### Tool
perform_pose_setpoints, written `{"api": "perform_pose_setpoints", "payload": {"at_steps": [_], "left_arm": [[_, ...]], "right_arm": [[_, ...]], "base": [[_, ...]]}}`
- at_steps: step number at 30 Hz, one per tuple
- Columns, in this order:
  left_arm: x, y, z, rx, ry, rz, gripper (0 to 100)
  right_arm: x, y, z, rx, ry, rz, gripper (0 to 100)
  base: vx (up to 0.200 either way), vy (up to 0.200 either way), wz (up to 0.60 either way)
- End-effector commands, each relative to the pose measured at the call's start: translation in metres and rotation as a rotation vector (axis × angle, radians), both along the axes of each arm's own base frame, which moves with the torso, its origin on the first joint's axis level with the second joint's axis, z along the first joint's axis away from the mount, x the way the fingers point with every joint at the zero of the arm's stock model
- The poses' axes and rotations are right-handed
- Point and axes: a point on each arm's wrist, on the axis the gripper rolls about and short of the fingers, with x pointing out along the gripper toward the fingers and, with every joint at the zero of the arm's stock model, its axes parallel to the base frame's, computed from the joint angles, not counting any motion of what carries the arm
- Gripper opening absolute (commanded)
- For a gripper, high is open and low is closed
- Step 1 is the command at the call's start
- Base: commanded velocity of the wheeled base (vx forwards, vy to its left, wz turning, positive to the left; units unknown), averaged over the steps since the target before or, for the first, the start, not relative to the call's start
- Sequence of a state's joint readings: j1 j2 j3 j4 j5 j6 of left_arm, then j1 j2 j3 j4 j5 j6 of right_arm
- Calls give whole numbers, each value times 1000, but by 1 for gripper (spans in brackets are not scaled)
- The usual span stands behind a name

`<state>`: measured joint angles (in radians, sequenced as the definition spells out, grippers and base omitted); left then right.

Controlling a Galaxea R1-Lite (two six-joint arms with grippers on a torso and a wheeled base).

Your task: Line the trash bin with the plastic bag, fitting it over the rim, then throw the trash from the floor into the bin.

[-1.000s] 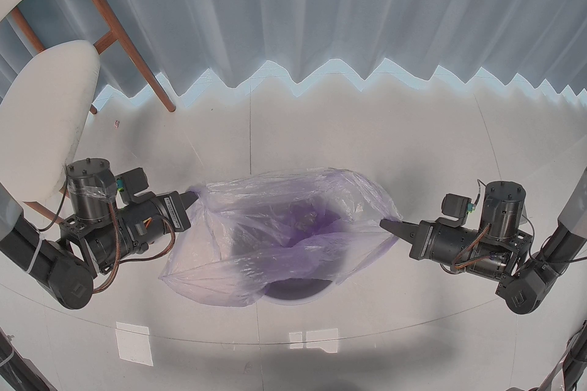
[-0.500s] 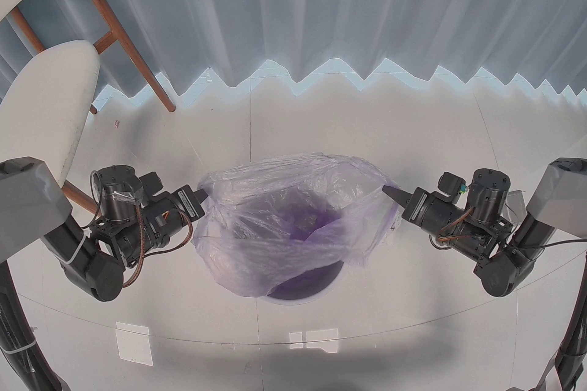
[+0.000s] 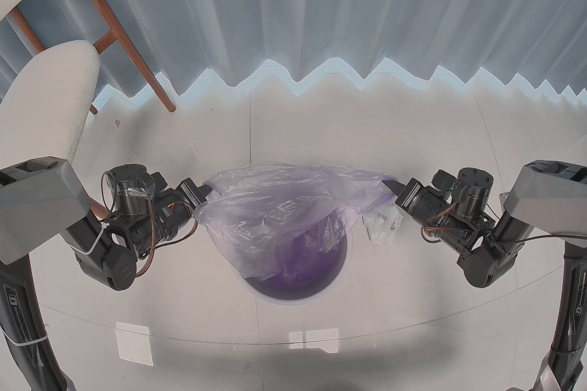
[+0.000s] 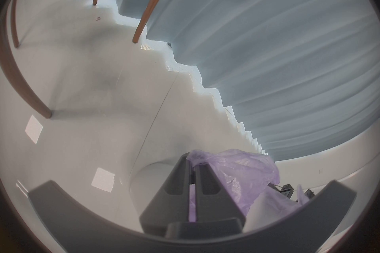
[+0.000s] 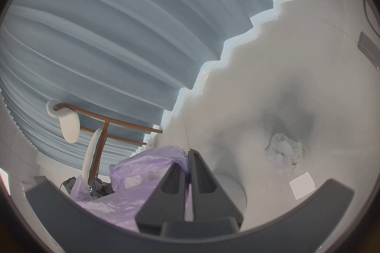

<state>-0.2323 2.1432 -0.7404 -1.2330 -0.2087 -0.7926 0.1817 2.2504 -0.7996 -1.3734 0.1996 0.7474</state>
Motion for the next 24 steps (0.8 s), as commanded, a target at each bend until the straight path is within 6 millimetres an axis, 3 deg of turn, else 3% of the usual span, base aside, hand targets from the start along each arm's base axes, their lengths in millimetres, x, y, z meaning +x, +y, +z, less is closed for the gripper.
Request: {"api": "perform_pose_setpoints", "payload": {"at_steps": [1, 6, 24], "left_arm": [[9, 0, -14, -30, 44, 13, 0], [16, 3, -30, -28, 73, 25, 0], [25, 3, -46, -27, 97, 32, 0]], "right_arm": [[3, 0, -14, -7, 34, -1, 0], [7, 1, -24, -10, 41, -2, 0], [17, 4, -54, -20, 59, -32, 0]], "base": [[0, 0, 0], [0, 0, 0], [0, 0, 0]]}}
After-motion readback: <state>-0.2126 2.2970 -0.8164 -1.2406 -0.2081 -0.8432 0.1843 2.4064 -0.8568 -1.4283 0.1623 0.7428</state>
